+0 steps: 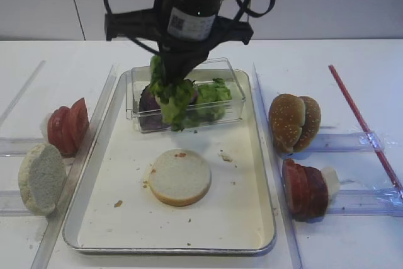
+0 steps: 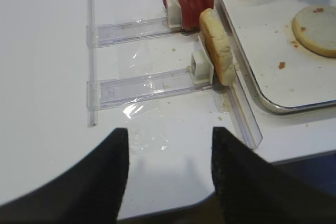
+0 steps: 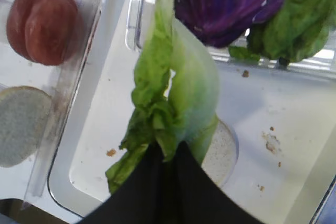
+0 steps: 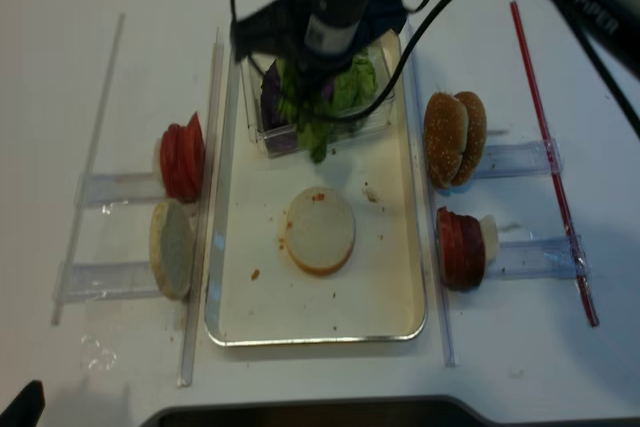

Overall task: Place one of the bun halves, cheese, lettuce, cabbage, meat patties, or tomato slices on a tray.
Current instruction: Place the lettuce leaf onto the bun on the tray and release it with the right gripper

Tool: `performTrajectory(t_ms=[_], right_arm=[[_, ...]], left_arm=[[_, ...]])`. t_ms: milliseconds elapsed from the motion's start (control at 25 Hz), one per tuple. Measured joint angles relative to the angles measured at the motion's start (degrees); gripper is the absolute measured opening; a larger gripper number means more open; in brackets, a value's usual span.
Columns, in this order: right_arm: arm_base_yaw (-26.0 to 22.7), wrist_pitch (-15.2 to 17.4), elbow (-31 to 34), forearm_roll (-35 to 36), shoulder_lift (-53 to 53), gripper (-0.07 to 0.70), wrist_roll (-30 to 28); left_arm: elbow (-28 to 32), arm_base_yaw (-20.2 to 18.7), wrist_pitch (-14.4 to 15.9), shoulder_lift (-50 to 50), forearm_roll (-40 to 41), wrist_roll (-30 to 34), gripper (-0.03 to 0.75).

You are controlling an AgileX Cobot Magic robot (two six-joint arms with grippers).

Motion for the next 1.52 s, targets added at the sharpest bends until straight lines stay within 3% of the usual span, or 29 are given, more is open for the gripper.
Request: performTrajectory(t_ms=[360,1040,1160,1520], right_arm=[[2.53,-0.47,8.89,0.81,0.11,0.052,0.00],[4.06,-1.34,9.37,0.72,8.21,0.062,-0.21],[4.06,-1.34,9.37,0.72,8.21,0.136,-0.21],[4.06,-1.38,9.37,0.38,8.21,0.505,-0.21]], left_arm=[[0.00,0.00,0.00,0.00,0.00,0.00,0.345],[0.00,0.00,0.00,0.00,0.00,0.00,0.345],[0.00,0.00,0.00,0.00,0.00,0.00,0.345],[0.00,0.00,0.00,0.00,0.00,0.00,0.345]])
